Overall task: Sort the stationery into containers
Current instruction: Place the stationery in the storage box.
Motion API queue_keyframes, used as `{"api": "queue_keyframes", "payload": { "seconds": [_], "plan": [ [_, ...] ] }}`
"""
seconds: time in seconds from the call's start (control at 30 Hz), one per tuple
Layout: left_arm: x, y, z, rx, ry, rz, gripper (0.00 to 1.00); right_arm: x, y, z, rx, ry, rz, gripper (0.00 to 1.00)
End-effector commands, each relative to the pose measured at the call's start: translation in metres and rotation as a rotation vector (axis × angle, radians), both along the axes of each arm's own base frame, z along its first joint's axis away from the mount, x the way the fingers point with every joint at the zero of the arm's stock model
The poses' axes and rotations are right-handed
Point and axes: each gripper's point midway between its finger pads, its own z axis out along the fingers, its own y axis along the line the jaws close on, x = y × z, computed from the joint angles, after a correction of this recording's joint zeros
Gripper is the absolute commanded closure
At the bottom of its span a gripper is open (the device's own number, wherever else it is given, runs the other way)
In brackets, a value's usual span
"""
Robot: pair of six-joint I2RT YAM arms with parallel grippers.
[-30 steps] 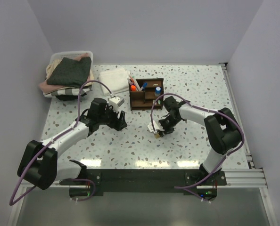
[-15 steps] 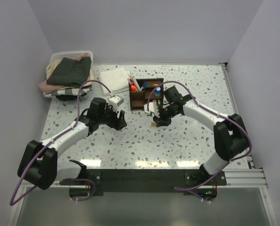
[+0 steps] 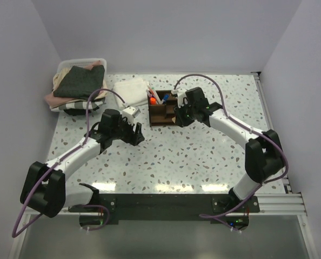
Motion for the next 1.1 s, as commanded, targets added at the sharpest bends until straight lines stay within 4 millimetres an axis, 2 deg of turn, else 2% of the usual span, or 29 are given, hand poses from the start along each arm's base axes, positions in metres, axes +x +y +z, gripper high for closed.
{"api": "queue_keyframes", "payload": {
  "seconds": [0.0,0.17,0.4,0.63,0.87,1.07],
  "plan": [
    [0.009,0.005,0.02,-0.006,-0.1,0.006,0.29,0.033,0.011,0.012,0.047,-0.02,-0.16,0.82],
    [0.005,0.011,0.017,-0.007,-0.106,0.016,0.29,0.042,0.015,0.008,0.071,0.02,-0.243,0.82],
    [0.005,0.015,0.021,-0.013,-0.135,0.028,0.29,0.042,0.013,-0.003,0.068,0.068,-0.357,0.83],
    [0.001,0.018,0.021,-0.013,-0.148,0.031,0.29,0.046,0.028,-0.013,0.044,0.068,-0.335,0.83],
    [-0.002,0.022,0.023,-0.009,-0.159,0.031,0.29,0.054,0.02,-0.03,-0.006,0.067,-0.401,0.84],
    [-0.006,0.022,0.022,-0.014,-0.162,0.03,0.29,0.061,0.019,-0.032,-0.014,0.05,-0.434,0.85]
  ]
}}
